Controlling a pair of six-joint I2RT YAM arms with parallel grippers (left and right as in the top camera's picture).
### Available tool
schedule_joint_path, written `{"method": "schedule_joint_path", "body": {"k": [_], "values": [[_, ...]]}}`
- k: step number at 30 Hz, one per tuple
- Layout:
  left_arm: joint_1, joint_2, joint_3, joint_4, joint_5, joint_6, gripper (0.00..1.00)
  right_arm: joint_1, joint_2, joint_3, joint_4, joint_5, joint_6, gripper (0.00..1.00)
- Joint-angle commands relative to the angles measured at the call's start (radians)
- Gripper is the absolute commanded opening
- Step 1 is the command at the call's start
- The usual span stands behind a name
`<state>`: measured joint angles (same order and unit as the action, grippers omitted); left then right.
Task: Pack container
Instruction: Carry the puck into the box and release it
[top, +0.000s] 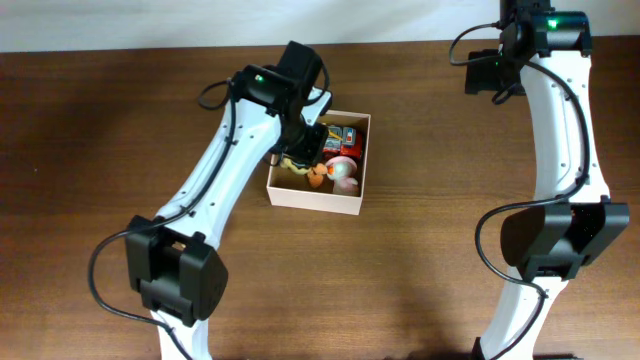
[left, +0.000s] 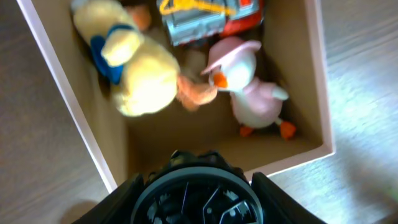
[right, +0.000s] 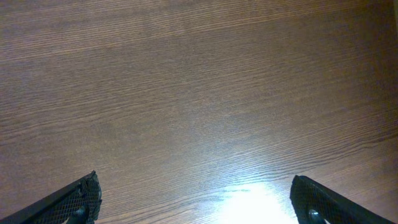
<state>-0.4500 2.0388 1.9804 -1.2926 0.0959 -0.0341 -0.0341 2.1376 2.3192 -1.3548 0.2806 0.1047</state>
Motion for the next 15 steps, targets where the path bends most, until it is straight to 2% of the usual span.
{"method": "schedule_joint_path", "body": {"k": [1, 8, 15], "values": [[-0.005, 0.048, 0.010, -0.007, -0.059, -0.002, 0.43, -0.006, 0.001, 0.015, 0.001, 0.016, 0.005, 0.99], [-0.003, 0.140, 0.002, -0.010, -0.072, -0.002, 0.43, -0.006, 0.001, 0.015, 0.001, 0.016, 0.005, 0.99], [-0.004, 0.156, 0.002, -0.024, -0.097, -0.002, 0.43, -0.006, 0.001, 0.015, 0.001, 0.016, 0.005, 0.99]]}}
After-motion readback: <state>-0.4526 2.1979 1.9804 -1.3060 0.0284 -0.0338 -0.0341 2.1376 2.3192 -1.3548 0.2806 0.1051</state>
